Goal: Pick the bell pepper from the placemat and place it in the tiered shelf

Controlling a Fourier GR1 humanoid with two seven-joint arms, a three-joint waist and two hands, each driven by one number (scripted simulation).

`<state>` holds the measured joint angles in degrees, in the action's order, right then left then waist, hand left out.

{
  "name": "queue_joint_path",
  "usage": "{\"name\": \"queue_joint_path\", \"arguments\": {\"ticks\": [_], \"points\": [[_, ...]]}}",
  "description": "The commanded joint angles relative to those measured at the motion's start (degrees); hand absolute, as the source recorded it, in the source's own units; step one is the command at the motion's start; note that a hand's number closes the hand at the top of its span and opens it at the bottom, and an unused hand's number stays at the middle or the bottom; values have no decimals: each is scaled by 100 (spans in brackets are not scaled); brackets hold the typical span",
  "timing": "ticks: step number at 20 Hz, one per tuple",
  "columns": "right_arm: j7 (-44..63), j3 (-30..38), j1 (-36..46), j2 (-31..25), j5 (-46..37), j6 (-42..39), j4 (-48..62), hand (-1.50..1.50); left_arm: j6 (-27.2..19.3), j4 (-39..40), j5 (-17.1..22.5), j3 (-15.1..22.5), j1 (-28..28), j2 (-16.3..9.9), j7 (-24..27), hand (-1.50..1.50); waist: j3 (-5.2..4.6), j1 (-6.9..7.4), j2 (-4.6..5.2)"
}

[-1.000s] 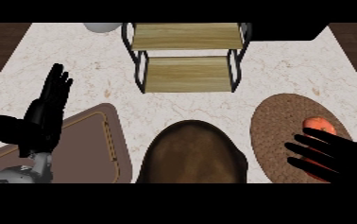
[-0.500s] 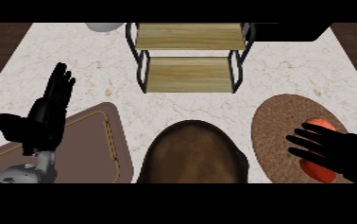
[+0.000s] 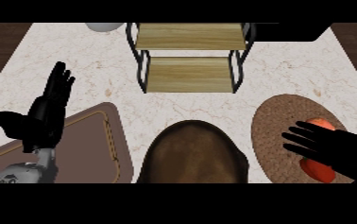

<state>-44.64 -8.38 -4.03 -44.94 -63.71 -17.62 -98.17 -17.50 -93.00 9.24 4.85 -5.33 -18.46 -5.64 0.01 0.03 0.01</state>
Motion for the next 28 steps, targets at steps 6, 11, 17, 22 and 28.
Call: {"name": "queue_joint_path", "arguments": {"ticks": [6, 11, 17, 22, 28], "points": [[-475, -139, 410, 714, -568, 563, 1164, -150, 201, -251, -212, -80, 334, 299, 25, 0, 1, 31, 3], [-664, 134, -9, 713, -667, 508, 844, -150, 344, -1, -334, -376, 15, 354, -107, 0, -1, -15, -3], [-554, -226, 425, 864, -1450, 739, 1633, 150, 394, -231, -433, -397, -22, 399, -248, 0, 0, 6, 4], [-886, -216, 521, 1202, -1494, 1487, 1776, 150, 534, 133, -428, -576, 24, 482, 79, 0, -1, -1, 3], [195, -241, 383, 1892, -1448, 682, 852, 150, 372, -442, -667, -302, -42, 512, -582, 0, -5, -24, -27]]}}
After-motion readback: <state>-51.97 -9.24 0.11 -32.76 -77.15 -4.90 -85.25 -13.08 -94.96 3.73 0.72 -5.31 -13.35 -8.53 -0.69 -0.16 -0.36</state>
